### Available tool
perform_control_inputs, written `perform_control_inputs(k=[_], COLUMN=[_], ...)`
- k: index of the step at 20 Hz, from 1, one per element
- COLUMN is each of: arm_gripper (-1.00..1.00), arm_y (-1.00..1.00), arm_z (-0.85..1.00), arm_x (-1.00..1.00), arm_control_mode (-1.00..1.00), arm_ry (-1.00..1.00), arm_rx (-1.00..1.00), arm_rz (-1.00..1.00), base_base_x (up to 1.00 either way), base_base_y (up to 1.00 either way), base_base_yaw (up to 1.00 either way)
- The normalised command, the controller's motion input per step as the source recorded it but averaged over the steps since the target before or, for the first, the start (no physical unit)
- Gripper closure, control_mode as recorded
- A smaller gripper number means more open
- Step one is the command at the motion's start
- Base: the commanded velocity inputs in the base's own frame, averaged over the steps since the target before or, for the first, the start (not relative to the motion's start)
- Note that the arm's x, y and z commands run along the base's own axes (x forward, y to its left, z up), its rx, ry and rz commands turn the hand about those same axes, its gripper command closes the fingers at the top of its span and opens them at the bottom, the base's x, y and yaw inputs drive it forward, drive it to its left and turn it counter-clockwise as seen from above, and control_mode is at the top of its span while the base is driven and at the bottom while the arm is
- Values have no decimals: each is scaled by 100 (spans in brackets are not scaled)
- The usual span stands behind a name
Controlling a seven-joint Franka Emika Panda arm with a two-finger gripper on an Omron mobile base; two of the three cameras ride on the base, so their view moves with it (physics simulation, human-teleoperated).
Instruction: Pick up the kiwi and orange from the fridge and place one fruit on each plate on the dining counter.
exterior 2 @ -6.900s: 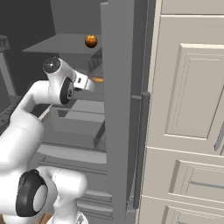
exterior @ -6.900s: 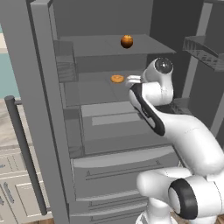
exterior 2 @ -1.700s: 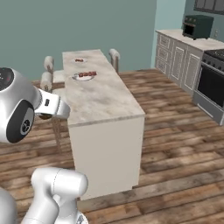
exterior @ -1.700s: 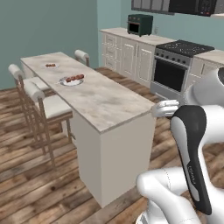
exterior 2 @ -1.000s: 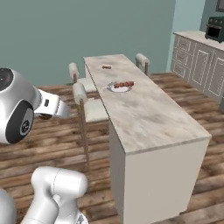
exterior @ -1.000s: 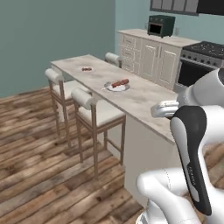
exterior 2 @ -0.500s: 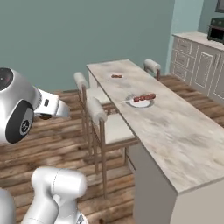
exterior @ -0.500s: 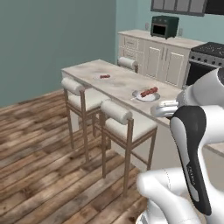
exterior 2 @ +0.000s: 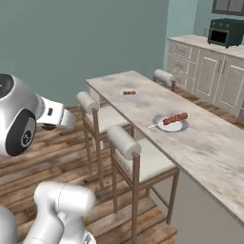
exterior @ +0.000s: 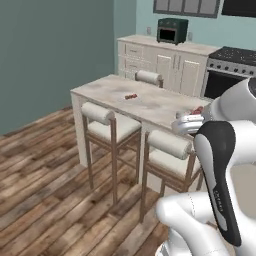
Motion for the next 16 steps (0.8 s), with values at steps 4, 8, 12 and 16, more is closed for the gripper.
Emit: perform_control_inputs(k=[4, 8, 12, 16], arm_gripper=[100, 100, 100, 100], arm_y=[0, 0, 0, 0], arm_z=[0, 0, 0, 0], arm_x=[0, 0, 0, 0], arm_control_mode=[100, 100, 100, 100], arm_ry=[0, 0, 0, 0], arm_rx=[0, 0, 0, 0], arm_rz=[0, 0, 0, 0], base_base_x=[59, 62, 62, 58], base_base_y=[100, 94, 92, 93], base_base_yaw=[-46, -52, -54, -53])
